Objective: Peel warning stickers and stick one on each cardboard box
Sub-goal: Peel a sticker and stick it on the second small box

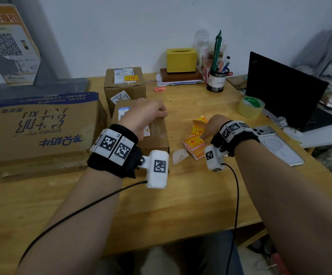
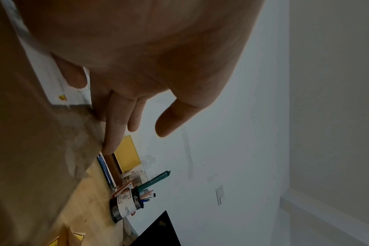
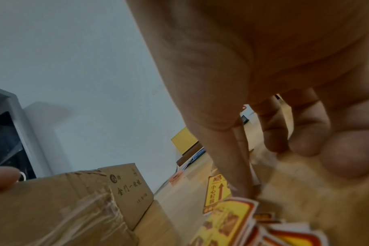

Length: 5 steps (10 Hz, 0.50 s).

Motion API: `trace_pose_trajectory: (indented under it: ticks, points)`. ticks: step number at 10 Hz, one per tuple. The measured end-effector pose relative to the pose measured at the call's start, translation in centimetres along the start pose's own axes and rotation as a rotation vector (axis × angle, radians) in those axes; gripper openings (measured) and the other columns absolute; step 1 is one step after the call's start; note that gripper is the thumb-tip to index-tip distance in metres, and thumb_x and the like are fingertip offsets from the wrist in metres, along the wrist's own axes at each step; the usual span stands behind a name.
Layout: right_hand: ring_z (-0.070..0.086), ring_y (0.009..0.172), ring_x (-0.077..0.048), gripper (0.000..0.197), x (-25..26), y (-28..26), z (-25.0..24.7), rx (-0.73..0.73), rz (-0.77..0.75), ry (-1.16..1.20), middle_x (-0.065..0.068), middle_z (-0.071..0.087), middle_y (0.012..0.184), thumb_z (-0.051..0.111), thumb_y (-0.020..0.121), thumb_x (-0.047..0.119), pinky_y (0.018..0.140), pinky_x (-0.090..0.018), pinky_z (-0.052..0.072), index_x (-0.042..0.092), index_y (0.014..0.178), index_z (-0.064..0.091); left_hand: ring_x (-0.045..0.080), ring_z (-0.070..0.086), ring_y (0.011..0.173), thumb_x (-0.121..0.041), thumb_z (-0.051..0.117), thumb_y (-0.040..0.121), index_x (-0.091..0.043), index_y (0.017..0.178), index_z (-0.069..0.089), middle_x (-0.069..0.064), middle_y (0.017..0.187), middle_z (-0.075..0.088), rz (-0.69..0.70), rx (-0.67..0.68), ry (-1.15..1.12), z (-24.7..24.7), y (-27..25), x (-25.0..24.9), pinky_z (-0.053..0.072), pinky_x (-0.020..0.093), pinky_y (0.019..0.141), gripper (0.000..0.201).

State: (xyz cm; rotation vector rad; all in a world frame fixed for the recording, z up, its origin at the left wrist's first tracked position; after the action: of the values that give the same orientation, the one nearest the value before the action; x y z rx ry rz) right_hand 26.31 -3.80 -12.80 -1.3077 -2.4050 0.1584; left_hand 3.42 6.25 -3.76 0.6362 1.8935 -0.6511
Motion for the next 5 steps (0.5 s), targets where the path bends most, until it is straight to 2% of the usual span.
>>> trace_pose_trajectory:
  ticks: [1,2,3,4,5]
  points:
    - [0.067,0.107,-0.031,0.048,0.25,-0.08,0.0,0.025,-0.04,0.01,-0.013,0.07,0.122,0.083,0.085,0.03,0.089,-0.039,0.058,0.004,0.123,0.069,0.026,0.058,0.116,-0.015,0.067,0.092,-0.01,0.1,0.073,0.019,0.132,0.06,0.001,-0.048,-0.011,-0.19,-0.16,-0.17,0.045,0.045,0.105,0.012]
    - [0.069,0.111,-0.032,0.045,0.18,-0.05,0.08,0.01,-0.053,0.018,-0.015,0.073,0.123,0.08,0.086,0.031,0.094,-0.043,0.059,0.004,0.121,0.073,0.024,0.063,0.095,-0.008,0.067,0.088,0.003,0.114,0.067,0.023,0.123,0.068,0.005,-0.117,-0.13,-0.21,-0.46,-0.2,0.051,0.043,0.099,0.028]
    - [0.074,0.094,-0.029,0.046,-0.06,0.18,0.16,0.002,-0.016,0.07,-0.011,0.078,0.106,0.087,0.073,0.028,0.086,-0.045,0.062,0.009,0.113,0.076,0.023,0.063,0.094,-0.008,0.067,0.088,0.003,0.114,0.067,0.023,0.122,0.068,-0.002,-0.112,-0.127,-0.15,-0.37,-0.12,0.052,0.044,0.099,0.029]
    - [0.072,0.086,-0.029,0.051,-0.13,0.75,0.22,-0.005,0.01,0.113,-0.007,0.077,0.095,0.089,0.061,0.032,0.082,-0.046,0.062,0.013,0.106,0.075,0.024,0.064,0.096,-0.008,0.066,0.088,0.004,0.113,0.067,0.024,0.122,0.068,0.006,-0.106,-0.132,-0.25,-0.44,-0.3,0.052,0.045,0.101,0.028]
    - [0.07,0.093,-0.031,0.054,0.17,0.65,-0.15,-0.01,0.039,0.16,-0.01,0.075,0.101,0.093,0.066,0.035,0.085,-0.044,0.06,0.01,0.109,0.073,0.027,0.067,0.1,-0.008,0.067,0.088,0.004,0.114,0.067,0.024,0.12,0.069,0.0,-0.097,-0.135,-0.27,-0.45,-0.23,0.052,0.044,0.099,0.029]
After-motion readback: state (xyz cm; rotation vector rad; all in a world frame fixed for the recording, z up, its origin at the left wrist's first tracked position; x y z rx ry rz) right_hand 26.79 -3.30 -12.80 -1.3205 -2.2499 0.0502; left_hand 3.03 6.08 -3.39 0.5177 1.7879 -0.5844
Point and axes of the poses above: each hand's wrist, its own y-axis towards the middle knuckle, its own z-axis out of the palm, x = y × z, the point moved 5 cm from there along y, towards the middle knuckle
